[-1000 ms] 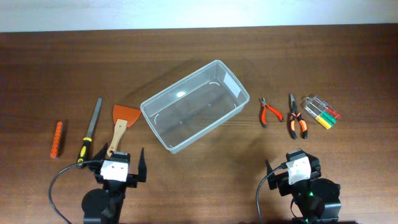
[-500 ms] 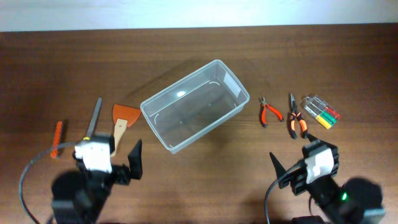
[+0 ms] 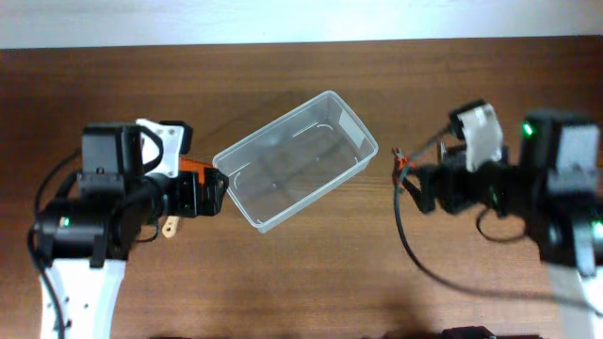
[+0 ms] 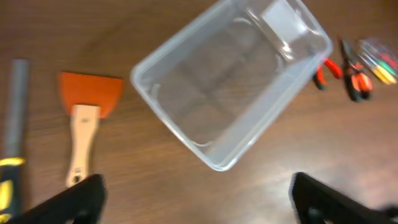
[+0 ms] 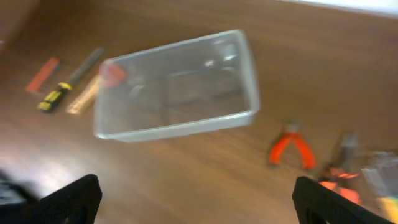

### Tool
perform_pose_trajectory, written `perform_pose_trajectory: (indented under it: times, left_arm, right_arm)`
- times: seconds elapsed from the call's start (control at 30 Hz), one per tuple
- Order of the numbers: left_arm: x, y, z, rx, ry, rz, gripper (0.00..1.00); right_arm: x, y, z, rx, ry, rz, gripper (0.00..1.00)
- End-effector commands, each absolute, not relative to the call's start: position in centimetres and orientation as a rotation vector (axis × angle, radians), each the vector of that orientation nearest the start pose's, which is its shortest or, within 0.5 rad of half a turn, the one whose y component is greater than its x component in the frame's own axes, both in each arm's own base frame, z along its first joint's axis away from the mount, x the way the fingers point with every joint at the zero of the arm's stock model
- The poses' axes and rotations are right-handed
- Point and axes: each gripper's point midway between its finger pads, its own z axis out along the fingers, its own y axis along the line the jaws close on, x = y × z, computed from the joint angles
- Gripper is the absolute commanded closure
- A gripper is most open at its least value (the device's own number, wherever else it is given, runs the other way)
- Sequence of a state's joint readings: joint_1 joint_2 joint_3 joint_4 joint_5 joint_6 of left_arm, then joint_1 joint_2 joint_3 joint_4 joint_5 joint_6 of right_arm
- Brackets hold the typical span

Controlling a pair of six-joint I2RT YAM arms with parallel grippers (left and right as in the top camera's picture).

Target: Pack container

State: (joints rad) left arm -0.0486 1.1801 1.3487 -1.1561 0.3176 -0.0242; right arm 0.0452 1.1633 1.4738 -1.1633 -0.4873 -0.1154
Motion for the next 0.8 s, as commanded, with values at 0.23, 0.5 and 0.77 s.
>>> perform_pose_trajectory:
  times: [0.23,0.5,0.77]
  left_arm:
    - [24.9,-12.1,23.2,0.474,2.694,-0.521,0.98]
    - [20.3,-16.2,20.0,0.904,2.719,-0.291,0.98]
    - [21.3,-17.6,13.9,0.908,2.716,-0.152,0.98]
  right_arm:
    - [32.8,13.8,25.1,-0.307,2.559,0.864,0.33]
    - [35.3,17.8,18.1,-0.394,2.704,0.865,0.83]
    - [38.1,17.7,13.7,-0.293,2.781,0.700,0.92]
